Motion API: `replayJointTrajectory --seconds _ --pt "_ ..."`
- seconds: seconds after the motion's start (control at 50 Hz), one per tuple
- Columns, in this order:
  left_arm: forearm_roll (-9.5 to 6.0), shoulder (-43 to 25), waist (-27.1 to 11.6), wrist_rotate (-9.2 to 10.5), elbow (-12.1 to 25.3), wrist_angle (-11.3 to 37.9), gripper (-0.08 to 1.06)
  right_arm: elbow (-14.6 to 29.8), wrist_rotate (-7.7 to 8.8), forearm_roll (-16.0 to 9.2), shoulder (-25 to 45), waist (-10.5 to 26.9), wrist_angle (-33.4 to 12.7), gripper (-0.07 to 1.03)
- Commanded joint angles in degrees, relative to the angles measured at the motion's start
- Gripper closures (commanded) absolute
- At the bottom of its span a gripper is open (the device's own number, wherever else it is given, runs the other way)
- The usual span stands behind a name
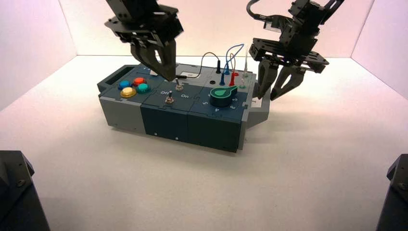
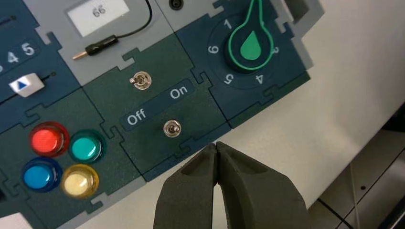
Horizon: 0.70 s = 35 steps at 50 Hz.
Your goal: Flip the bottom switch off with the right gripper.
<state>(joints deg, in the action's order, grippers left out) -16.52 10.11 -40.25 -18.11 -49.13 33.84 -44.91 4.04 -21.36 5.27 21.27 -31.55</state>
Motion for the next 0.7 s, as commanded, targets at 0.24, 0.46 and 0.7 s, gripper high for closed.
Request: replayJointTrajectory --seconds 0.24,0.46,0.7 --pt "0.70 -4.3 -0.3 -0.70 2.0 -2.1 1.00 1.2 1.14 0.4 -0.5 0.2 0.4 0.98" --pt "0.70 -6.5 -0.3 -0.70 3.9 -2.1 1.00 1.3 1.41 0.4 -0.5 0.2 0.4 0.98" --pt "0.88 -8.4 -0.3 -0.70 4.3 -1.7 1.00 1.1 1.49 0.4 -0.6 0.2 0.4 0.98"
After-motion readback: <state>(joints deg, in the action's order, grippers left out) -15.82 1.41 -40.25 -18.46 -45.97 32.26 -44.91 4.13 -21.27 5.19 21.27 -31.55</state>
